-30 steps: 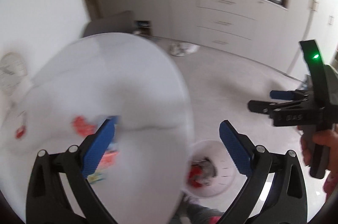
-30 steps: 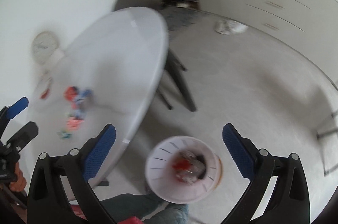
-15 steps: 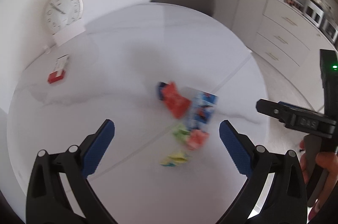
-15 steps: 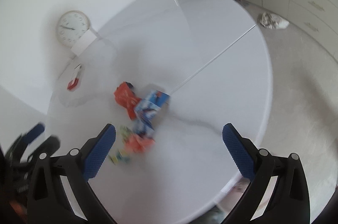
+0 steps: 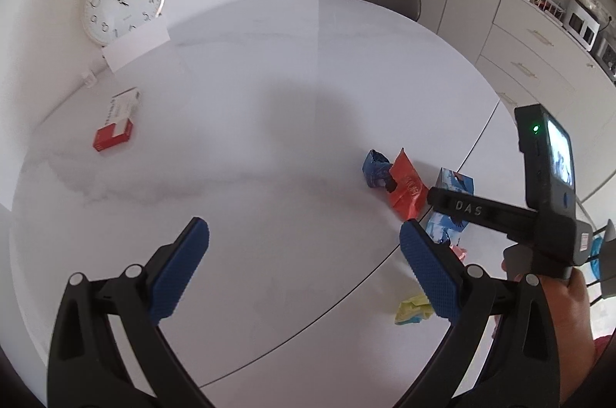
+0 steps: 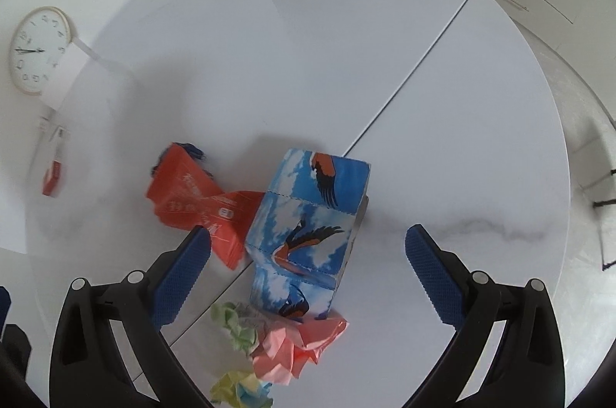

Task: Collect trash
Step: 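Move the right tool to the table and grasp the blue bird-print box, then grasp the red snack wrapper with the left tool while the right tool holds the box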

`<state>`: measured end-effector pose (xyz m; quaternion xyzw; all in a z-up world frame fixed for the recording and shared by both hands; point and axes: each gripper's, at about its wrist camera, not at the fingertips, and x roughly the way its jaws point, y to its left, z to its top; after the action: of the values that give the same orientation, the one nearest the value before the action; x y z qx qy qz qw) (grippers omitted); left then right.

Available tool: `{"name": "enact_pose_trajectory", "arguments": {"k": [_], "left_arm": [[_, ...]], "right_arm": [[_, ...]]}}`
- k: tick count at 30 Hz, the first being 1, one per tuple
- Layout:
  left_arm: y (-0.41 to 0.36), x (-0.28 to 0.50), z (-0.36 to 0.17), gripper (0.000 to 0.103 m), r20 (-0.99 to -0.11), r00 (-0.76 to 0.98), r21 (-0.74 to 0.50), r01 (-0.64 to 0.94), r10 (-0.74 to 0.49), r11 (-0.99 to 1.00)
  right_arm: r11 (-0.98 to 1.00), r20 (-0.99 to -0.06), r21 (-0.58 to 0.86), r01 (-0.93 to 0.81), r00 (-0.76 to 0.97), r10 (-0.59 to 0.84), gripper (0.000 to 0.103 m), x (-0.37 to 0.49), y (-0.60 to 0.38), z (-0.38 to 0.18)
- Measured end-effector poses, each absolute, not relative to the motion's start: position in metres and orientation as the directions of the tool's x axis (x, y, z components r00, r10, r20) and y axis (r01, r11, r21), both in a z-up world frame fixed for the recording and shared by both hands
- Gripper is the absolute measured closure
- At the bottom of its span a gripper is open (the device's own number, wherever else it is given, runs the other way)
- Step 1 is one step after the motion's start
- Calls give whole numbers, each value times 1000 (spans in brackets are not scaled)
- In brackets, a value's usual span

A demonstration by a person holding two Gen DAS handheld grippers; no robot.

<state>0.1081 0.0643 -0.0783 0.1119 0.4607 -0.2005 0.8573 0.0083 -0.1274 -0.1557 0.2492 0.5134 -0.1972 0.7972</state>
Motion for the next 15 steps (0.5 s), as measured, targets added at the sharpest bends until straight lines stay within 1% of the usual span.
{"name": "enact_pose_trajectory", "arguments": {"k": [1, 2, 3, 5, 6, 8, 11, 15], "left_arm": [[64, 112, -80, 8, -835, 492, 3, 454, -248, 891], [63, 114, -81, 8, -834, 489, -1, 460, -255, 888], [61, 117, -83, 8, -835, 485, -5, 467, -261, 884], [58, 122, -86, 8, -836, 477, -14, 478, -272, 879], [56, 124, -87, 8, -837, 471, -22, 480, -279, 877], [52, 127, -89, 8, -839, 463, -35, 478, -286, 878], [46, 131, -92, 8, -848, 438, -70, 466, -299, 882], [34, 137, -95, 8, -866, 399, -119, 424, -303, 898]], "right_arm": [[798, -920, 183, 575, 386, -68, 6, 9, -127, -157], [797, -922, 177, 577, 380, -70, 12, 9, -128, -157], [796, -924, 176, 580, 375, -69, 15, 8, -129, -158], [788, -925, 186, 587, 375, -61, 30, 5, -130, -160], [786, -925, 191, 588, 377, -58, 34, 5, -132, -159], [785, -924, 199, 586, 380, -49, 45, 3, -135, -159], [782, -917, 230, 579, 398, -25, 54, -2, -137, -156], [776, -902, 269, 570, 432, -5, 54, -7, -141, -152]]}}
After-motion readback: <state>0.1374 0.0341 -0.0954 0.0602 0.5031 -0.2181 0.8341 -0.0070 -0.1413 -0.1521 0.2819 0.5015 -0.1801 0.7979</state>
